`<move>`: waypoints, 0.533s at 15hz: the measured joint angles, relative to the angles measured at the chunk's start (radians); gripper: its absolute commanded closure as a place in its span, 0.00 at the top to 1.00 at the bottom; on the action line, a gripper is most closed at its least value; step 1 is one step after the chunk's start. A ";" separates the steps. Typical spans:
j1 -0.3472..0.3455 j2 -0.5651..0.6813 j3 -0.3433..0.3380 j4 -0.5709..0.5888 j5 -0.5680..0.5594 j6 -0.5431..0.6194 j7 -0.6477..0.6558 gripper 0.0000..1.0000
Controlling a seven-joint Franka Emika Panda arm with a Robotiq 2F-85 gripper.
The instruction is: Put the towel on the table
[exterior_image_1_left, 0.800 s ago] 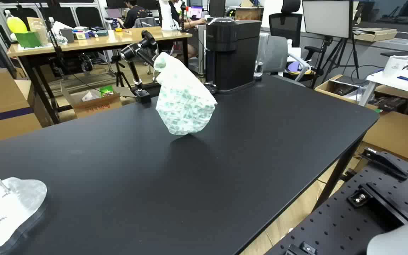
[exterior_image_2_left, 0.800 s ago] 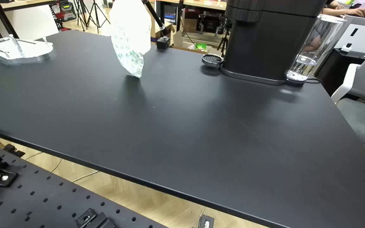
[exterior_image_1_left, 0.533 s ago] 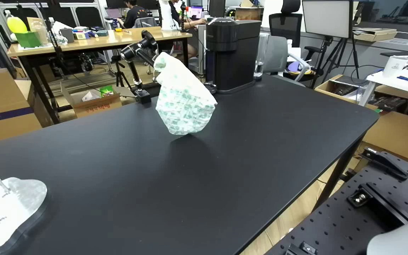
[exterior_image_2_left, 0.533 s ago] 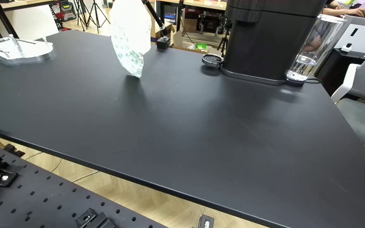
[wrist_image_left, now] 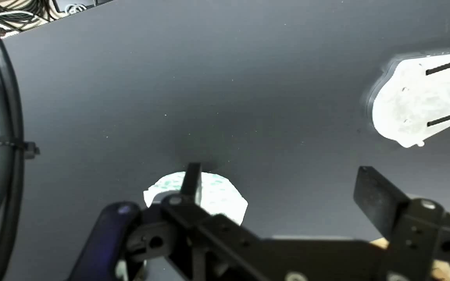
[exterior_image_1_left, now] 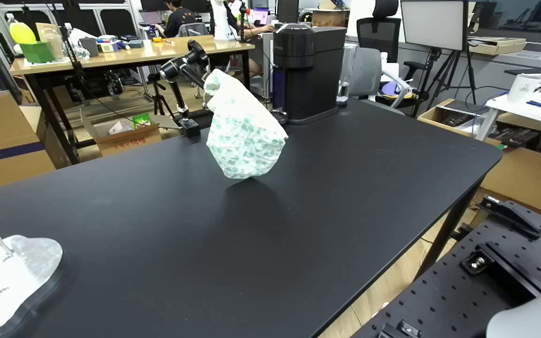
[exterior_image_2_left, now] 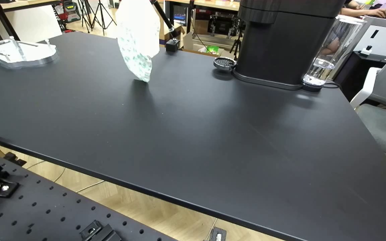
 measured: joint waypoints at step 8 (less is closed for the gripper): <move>-0.091 0.048 0.018 -0.105 -0.242 0.383 0.005 1.00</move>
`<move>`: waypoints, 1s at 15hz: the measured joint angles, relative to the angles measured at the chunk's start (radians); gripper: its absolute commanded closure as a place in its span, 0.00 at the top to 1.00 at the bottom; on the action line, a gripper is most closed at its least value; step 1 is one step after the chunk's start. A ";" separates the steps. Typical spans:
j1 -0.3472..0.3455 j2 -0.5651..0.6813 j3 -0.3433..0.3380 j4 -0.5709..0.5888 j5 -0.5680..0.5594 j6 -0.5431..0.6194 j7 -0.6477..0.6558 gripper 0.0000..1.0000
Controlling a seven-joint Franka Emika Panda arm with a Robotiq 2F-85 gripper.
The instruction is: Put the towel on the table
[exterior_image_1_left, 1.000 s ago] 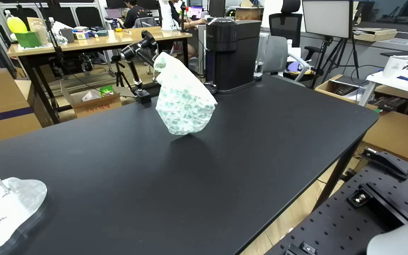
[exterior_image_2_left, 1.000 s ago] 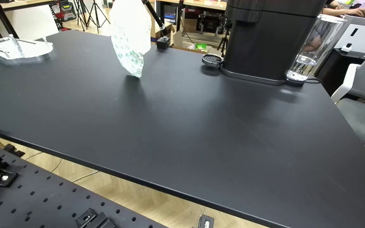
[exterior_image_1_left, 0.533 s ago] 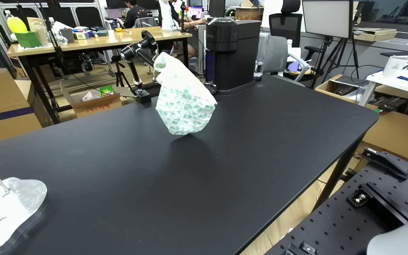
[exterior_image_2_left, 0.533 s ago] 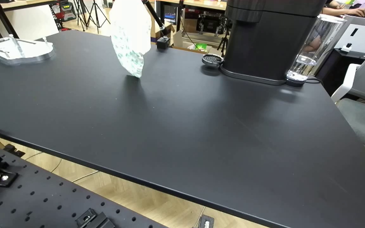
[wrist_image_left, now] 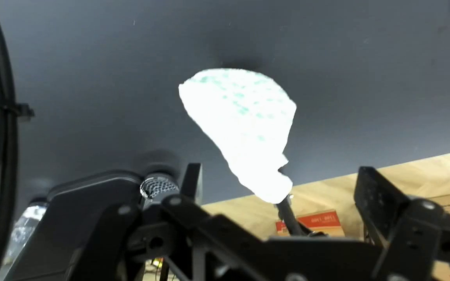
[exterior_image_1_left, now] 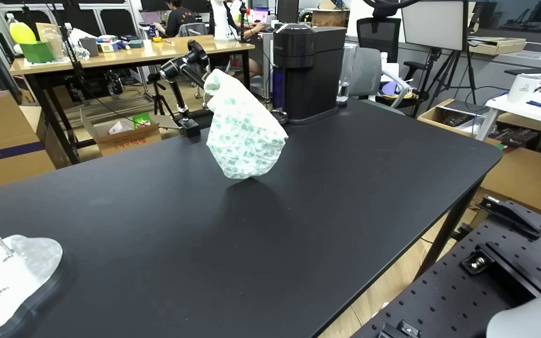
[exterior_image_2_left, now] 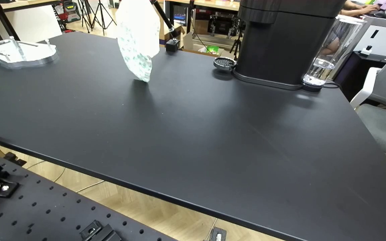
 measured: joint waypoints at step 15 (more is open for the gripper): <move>0.003 0.416 -0.072 0.064 -0.151 0.330 -0.281 1.00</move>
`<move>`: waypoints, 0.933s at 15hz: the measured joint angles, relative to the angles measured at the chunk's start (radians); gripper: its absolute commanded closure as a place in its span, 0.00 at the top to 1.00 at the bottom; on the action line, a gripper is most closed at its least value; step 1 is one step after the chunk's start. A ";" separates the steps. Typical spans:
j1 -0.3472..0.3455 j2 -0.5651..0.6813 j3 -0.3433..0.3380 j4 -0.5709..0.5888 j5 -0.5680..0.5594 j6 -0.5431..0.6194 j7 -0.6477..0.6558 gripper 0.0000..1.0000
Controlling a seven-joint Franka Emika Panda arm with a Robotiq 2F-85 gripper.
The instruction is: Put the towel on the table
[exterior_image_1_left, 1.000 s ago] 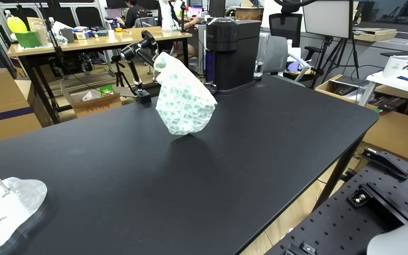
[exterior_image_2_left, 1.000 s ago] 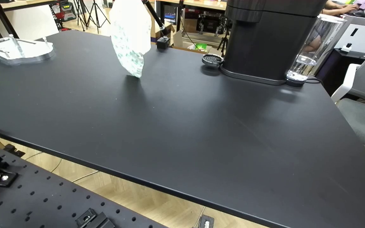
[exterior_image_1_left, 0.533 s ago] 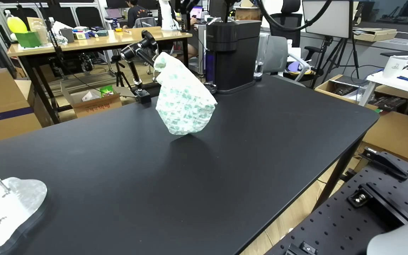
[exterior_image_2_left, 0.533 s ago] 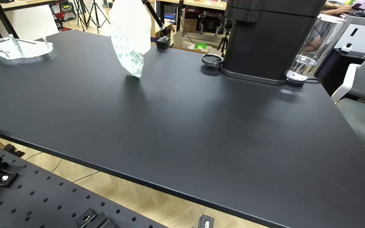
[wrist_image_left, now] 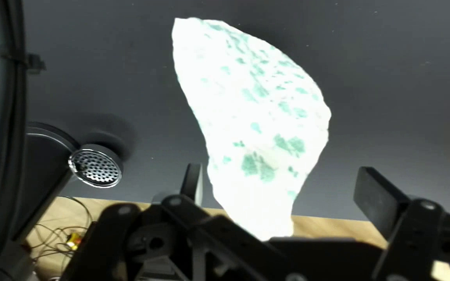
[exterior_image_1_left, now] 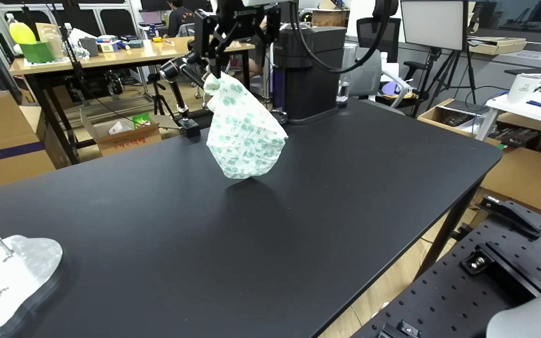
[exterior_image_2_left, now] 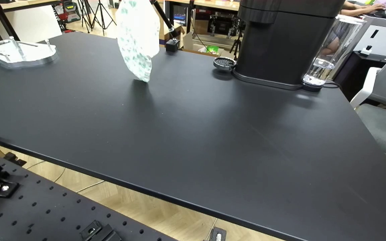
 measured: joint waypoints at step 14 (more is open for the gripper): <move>0.060 0.153 -0.095 0.185 0.001 -0.101 -0.367 0.73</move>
